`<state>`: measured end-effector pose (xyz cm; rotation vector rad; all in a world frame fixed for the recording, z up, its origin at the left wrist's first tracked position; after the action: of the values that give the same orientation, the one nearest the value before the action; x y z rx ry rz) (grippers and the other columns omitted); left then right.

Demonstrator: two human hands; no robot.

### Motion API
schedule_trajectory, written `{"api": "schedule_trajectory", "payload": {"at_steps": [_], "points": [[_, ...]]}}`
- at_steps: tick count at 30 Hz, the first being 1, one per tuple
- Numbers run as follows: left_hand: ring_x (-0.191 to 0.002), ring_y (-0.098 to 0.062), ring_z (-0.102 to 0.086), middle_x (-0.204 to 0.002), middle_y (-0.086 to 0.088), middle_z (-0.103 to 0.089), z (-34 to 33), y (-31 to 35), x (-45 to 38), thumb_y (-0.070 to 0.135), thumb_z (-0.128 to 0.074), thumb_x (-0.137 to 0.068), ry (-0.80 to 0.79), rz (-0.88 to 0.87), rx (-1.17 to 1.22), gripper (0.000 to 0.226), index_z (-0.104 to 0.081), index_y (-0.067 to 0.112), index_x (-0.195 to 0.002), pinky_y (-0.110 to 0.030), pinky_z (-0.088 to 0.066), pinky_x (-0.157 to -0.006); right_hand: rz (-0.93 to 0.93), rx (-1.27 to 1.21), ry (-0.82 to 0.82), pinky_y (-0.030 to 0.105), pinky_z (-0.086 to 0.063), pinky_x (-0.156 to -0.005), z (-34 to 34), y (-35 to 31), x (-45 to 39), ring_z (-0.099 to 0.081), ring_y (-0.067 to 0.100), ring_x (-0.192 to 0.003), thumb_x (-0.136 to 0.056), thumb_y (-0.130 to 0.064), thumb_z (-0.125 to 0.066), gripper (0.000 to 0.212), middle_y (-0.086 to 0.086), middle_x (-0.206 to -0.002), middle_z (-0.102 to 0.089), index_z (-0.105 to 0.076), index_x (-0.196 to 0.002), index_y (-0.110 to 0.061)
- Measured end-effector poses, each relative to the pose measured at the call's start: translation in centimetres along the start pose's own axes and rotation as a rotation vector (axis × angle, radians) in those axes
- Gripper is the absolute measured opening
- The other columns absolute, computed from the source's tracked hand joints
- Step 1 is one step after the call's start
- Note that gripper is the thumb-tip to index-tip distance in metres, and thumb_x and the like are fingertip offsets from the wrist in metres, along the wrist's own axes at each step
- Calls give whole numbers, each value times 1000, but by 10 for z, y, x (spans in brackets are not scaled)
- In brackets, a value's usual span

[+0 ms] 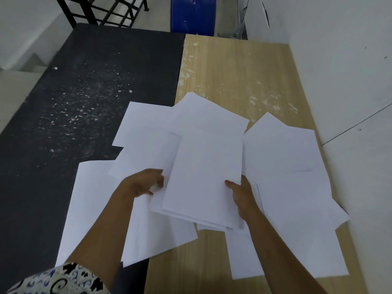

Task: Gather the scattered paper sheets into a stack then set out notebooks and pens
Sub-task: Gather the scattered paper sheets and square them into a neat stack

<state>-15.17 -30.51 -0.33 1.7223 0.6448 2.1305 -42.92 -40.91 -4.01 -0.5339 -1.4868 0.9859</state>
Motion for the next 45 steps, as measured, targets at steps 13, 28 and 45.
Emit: {"api": "schedule_trajectory", "payload": {"at_steps": [13, 28, 45], "points": [[-104, -20, -65, -122, -2, -65, -48, -40, 33, 4, -60, -92, 56, -390, 130, 42, -54, 15, -132, -29, -53, -84, 56, 319, -61, 32, -47, -95, -1, 25, 48, -57, 18, -111, -90, -25, -65, 47, -2, -122, -60, -49, -133, -17], [-103, -30, -63, -116, -10, -63, -44, -57, 28, 23, -72, -86, 568, -309, 374, 38, -58, 12, -119, -28, -48, -76, -5, 4, -138, 45, -47, -101, 11, 13, 59, -62, 23, -110, -93, -16, -63, 37, 5, -122, -65, -56, -130, -14], [-70, -23, -59, -73, -7, -61, -31, -35, 10, 11, -66, -90, 490, -144, 750, 28, -50, 10, -67, -28, -50, -63, -53, 118, -56, 42, -47, -99, 21, 40, 62, -60, 22, -105, -93, -17, -62, 39, 5, -118, -63, -55, -131, -12]]}}
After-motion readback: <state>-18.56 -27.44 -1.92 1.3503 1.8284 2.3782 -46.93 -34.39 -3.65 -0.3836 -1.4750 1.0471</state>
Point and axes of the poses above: each hand's wrist, its own x-axis away from the middle knuckle, its own z-axis out of the back of the hand, y = z × x, the point moved 2 cm from there along -x, towards the middle knuckle
